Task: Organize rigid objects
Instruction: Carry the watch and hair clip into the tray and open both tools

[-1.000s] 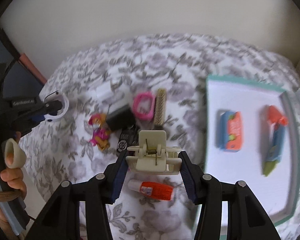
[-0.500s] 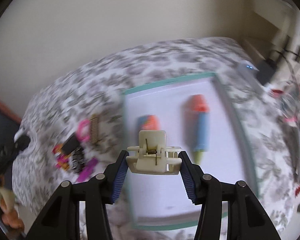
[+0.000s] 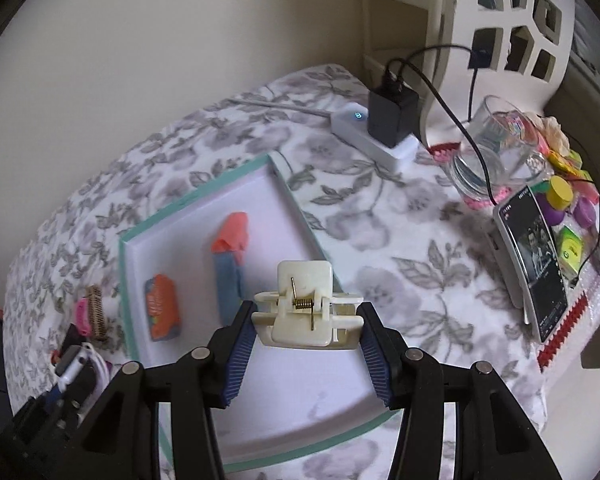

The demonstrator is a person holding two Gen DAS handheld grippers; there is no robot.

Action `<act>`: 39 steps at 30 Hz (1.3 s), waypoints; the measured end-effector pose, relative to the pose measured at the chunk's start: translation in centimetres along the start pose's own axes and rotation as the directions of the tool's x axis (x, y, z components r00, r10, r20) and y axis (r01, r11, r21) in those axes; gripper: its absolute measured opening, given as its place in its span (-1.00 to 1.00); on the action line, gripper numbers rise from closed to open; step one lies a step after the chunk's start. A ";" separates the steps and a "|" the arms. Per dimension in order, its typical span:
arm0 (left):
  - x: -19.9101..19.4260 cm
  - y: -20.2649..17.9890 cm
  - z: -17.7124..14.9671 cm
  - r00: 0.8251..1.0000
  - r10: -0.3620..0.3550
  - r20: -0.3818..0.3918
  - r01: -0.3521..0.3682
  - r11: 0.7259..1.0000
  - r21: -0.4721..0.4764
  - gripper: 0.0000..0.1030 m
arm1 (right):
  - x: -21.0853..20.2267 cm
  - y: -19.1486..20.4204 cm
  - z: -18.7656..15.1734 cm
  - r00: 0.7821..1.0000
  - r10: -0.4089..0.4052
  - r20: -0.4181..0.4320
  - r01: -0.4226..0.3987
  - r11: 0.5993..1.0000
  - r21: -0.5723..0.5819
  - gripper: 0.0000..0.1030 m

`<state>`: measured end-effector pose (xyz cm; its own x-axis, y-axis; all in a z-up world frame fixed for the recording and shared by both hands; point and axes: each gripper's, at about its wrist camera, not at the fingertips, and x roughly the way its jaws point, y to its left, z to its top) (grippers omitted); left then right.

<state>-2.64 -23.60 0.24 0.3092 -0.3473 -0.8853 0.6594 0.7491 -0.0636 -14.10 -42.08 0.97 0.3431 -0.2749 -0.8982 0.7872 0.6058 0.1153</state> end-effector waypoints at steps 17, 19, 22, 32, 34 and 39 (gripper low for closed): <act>5.1 -3.7 -2.1 0.991 0.050 -0.126 -0.034 0.992 0.122 -0.63 | 7.0 0.4 -2.2 0.976 -0.039 -0.212 0.029 0.998 -0.051 0.04; 5.3 -4.0 -2.2 0.990 0.054 -0.132 -0.036 0.990 0.135 -0.63 | 7.5 0.4 -2.4 0.972 -0.046 -0.229 0.034 0.998 -0.056 0.04; 5.5 -4.3 -2.3 0.989 0.057 -0.139 -0.036 0.988 0.149 -0.63 | 7.7 0.4 -2.5 0.969 -0.052 -0.240 0.038 0.997 -0.062 0.04; 4.9 -4.3 -2.1 0.991 0.048 -0.123 -0.029 0.988 0.150 -0.08 | 7.3 1.1 -2.0 0.971 -0.060 -0.233 0.043 0.996 -0.077 0.09; 4.8 -4.1 -2.0 0.992 0.045 -0.120 -0.028 0.989 0.142 -0.02 | 6.8 1.3 -1.9 0.973 -0.062 -0.220 0.044 0.995 -0.088 0.22; 4.0 -3.6 -1.5 0.994 0.047 -0.100 -0.035 0.992 0.122 0.22 | 4.9 2.0 -1.4 0.984 -0.055 -0.170 0.038 0.994 -0.105 0.26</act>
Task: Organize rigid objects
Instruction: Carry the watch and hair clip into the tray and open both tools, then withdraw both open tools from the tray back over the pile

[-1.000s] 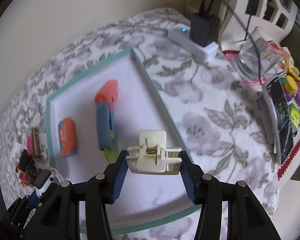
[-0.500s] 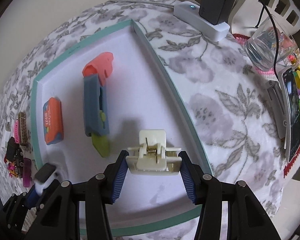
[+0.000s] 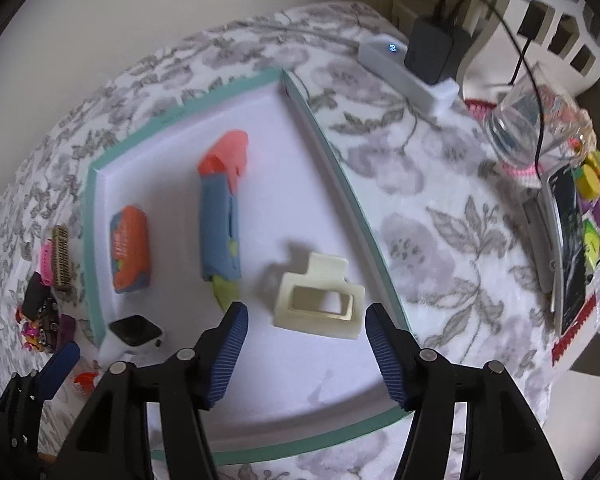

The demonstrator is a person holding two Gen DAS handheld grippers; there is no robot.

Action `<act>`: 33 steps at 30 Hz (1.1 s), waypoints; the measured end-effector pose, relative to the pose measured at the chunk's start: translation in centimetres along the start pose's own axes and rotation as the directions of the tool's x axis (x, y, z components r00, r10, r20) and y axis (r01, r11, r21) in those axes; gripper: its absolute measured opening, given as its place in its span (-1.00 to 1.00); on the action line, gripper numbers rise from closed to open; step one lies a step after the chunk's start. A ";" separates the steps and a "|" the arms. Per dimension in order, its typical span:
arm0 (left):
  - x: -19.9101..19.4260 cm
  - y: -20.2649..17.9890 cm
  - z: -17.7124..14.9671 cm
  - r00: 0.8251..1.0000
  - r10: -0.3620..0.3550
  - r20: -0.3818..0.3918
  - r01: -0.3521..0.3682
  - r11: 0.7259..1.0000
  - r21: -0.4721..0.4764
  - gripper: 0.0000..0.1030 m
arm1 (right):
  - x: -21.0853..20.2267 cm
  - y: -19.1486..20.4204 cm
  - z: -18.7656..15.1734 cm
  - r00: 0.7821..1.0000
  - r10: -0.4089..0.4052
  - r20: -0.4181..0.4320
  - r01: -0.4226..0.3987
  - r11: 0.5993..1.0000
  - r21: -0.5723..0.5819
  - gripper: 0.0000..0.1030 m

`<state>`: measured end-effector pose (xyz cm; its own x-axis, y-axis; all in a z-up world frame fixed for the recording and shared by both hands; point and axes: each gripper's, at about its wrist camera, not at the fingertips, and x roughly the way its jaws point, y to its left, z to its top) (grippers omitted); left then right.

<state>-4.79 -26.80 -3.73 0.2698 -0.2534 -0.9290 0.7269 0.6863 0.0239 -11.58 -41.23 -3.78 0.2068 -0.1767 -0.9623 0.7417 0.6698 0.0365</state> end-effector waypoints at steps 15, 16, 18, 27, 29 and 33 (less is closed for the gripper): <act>-2.2 7.3 0.9 0.997 0.064 0.038 -0.051 0.962 -0.267 0.74 | -2.4 2.6 -0.2 0.997 0.012 0.073 -0.007 0.998 -0.070 0.51; -2.3 7.9 0.9 0.997 0.069 0.041 -0.055 0.956 -0.289 0.75 | -2.4 2.9 -0.4 0.997 0.014 0.074 -0.008 0.997 -0.076 0.53; -2.6 9.3 0.6 0.996 0.078 0.043 -0.059 0.940 -0.336 0.76 | -2.4 3.6 -0.6 0.997 0.022 0.074 -0.015 0.996 -0.091 0.55; -3.3 16.2 -1.7 0.992 0.125 0.021 -0.095 0.842 -0.532 0.78 | -3.0 7.5 -1.9 0.993 0.083 0.081 -0.065 0.975 -0.212 0.74; -3.6 17.6 -2.3 0.987 0.161 0.007 -0.129 0.816 -0.563 0.78 | -3.4 8.6 -2.4 0.990 0.108 0.085 -0.083 0.964 -0.252 0.86; -4.0 19.9 -3.4 0.978 0.209 -0.016 -0.174 0.767 -0.618 0.78 | -3.9 10.7 -3.1 0.985 0.144 0.096 -0.106 0.941 -0.321 1.00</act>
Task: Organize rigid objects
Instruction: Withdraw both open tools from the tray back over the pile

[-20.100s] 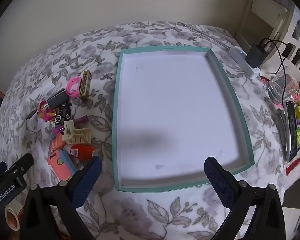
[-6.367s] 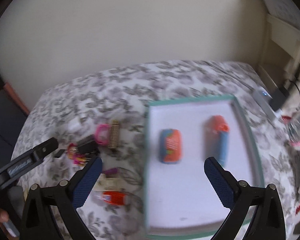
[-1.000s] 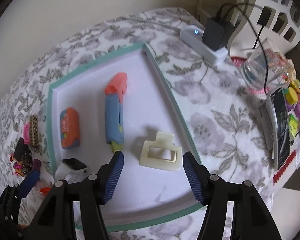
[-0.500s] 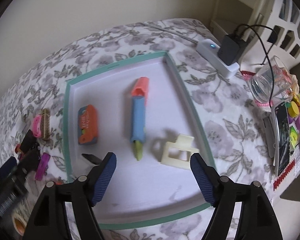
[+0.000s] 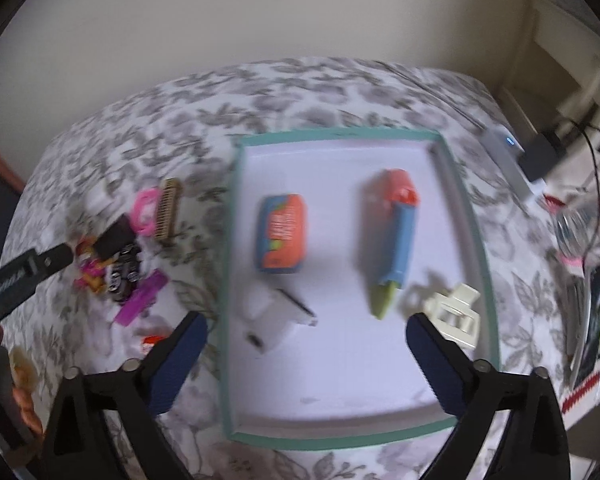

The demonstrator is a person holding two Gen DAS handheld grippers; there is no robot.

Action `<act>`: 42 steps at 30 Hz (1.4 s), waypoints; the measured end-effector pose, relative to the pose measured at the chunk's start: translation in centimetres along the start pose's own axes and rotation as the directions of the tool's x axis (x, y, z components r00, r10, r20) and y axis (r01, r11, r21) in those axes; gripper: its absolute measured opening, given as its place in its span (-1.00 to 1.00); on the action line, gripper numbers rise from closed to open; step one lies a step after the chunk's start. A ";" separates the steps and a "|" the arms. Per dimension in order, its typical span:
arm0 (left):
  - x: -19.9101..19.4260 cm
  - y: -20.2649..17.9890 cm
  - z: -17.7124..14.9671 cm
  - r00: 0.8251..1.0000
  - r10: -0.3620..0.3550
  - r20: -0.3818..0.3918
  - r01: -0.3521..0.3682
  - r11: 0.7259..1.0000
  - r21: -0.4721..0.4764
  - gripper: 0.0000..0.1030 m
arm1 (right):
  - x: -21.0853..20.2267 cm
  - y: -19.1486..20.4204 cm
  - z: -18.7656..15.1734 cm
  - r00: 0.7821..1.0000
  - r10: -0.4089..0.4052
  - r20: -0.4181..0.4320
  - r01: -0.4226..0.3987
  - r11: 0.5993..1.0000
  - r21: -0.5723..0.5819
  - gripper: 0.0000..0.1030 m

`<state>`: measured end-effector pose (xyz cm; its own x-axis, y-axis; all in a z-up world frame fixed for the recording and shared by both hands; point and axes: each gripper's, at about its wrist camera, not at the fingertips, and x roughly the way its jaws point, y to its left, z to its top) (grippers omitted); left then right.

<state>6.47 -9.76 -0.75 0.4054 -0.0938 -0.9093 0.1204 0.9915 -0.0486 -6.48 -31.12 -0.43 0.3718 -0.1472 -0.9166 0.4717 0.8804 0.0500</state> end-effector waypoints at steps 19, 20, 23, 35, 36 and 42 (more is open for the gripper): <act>1.1 5.5 -0.1 0.991 0.124 -0.047 -0.129 0.983 -0.132 0.79 | 1.1 7.5 -0.7 0.987 0.160 -0.008 -0.159 0.972 -0.172 1.00; 1.1 5.8 -0.2 0.991 0.125 -0.052 -0.131 0.982 -0.136 0.79 | 1.1 7.6 -0.7 0.984 0.178 -0.009 -0.177 0.969 -0.170 1.00; 1.1 6.7 -0.4 0.991 0.120 -0.063 -0.129 0.981 -0.147 0.79 | 1.2 7.7 -0.7 0.976 0.217 -0.012 -0.216 0.964 -0.154 1.00; 2.1 7.5 -0.4 0.991 0.058 -0.123 -0.072 0.991 -0.109 0.79 | 3.0 9.6 -1.4 0.966 0.248 -0.074 -0.257 0.949 -0.182 0.97; 2.2 7.4 -0.4 0.990 0.052 -0.130 -0.066 0.992 -0.106 0.79 | 3.3 9.7 -1.5 0.967 0.241 -0.082 -0.253 0.949 -0.186 0.95; 3.1 7.8 -0.3 0.986 0.013 -0.168 -0.034 0.992 -0.125 0.79 | 4.6 11.1 -2.6 0.972 0.195 -0.131 -0.224 0.939 -0.263 0.85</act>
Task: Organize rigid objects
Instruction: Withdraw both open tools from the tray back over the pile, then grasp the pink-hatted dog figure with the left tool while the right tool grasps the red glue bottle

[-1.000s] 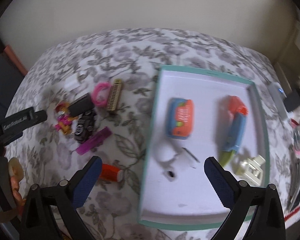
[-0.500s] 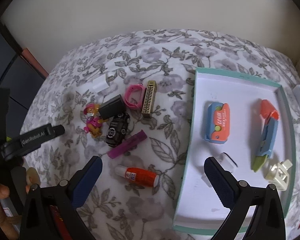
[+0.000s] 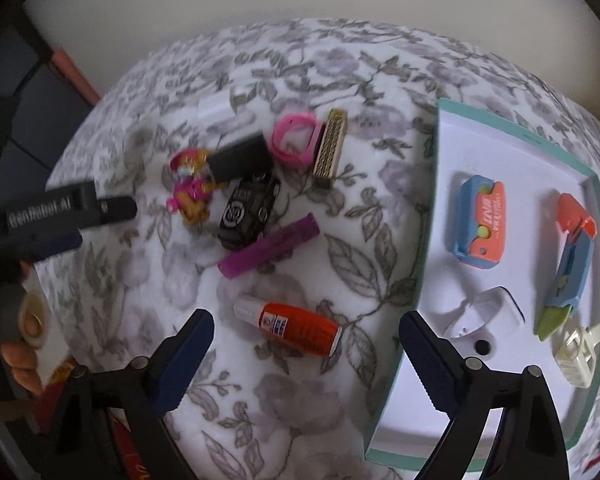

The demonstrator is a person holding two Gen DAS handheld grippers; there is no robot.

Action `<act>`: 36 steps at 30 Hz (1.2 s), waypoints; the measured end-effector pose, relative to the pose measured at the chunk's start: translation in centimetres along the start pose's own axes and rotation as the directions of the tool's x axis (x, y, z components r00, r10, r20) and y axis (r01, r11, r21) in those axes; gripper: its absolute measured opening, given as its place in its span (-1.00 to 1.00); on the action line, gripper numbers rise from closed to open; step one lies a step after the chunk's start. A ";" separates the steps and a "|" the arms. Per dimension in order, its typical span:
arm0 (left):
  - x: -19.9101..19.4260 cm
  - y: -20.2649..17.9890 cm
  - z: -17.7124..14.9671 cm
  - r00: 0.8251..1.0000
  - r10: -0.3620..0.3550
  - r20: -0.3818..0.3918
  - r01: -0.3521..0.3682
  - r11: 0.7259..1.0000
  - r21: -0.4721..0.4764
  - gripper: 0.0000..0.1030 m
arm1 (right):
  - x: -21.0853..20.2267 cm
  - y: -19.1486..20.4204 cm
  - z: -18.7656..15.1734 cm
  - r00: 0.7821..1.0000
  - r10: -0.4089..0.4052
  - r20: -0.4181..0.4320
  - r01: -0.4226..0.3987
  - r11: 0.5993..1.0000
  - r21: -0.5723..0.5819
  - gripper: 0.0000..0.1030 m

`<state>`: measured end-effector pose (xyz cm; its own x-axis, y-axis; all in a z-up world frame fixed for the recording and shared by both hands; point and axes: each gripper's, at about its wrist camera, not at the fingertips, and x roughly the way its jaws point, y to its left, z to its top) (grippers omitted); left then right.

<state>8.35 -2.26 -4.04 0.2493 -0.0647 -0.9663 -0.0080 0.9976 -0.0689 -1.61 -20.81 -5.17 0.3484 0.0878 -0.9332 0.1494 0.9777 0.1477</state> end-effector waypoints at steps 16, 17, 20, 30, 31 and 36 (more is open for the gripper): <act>2.3 0.0 1.4 0.996 -0.064 -0.069 0.064 0.998 0.001 0.79 | 5.3 2.7 -1.6 0.986 -0.112 -0.124 0.091 0.983 -0.162 0.49; 2.4 0.0 1.5 0.995 -0.073 -0.069 0.073 0.997 -0.002 0.79 | 5.3 2.8 -1.6 0.986 -0.115 -0.120 0.095 0.982 -0.163 0.49; 2.8 -0.3 2.0 0.993 -0.095 -0.064 0.095 0.995 -0.001 0.79 | 5.4 2.9 -1.8 0.986 -0.125 -0.107 0.107 0.981 -0.159 0.40; 3.7 -2.1 2.7 0.994 -0.106 -0.010 0.106 0.992 0.062 0.79 | 5.2 1.3 -0.7 0.986 -0.141 -0.087 0.131 0.986 -0.103 0.07; 3.9 -2.3 2.7 0.995 -0.103 -0.007 0.103 0.992 0.066 0.79 | 4.9 1.0 -0.7 0.986 -0.139 -0.087 0.130 0.986 -0.100 0.05; 5.0 -2.7 2.6 0.995 -0.097 -0.005 0.097 0.991 0.088 0.54 | 4.6 1.2 -0.9 0.985 -0.150 -0.082 0.142 0.985 -0.096 -0.01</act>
<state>12.12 -5.26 -8.06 0.2445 -0.1615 -0.9561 0.1014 0.9849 -0.1404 -0.70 -19.10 -9.60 0.2447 -0.0443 -0.9686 0.1076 0.9940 -0.0183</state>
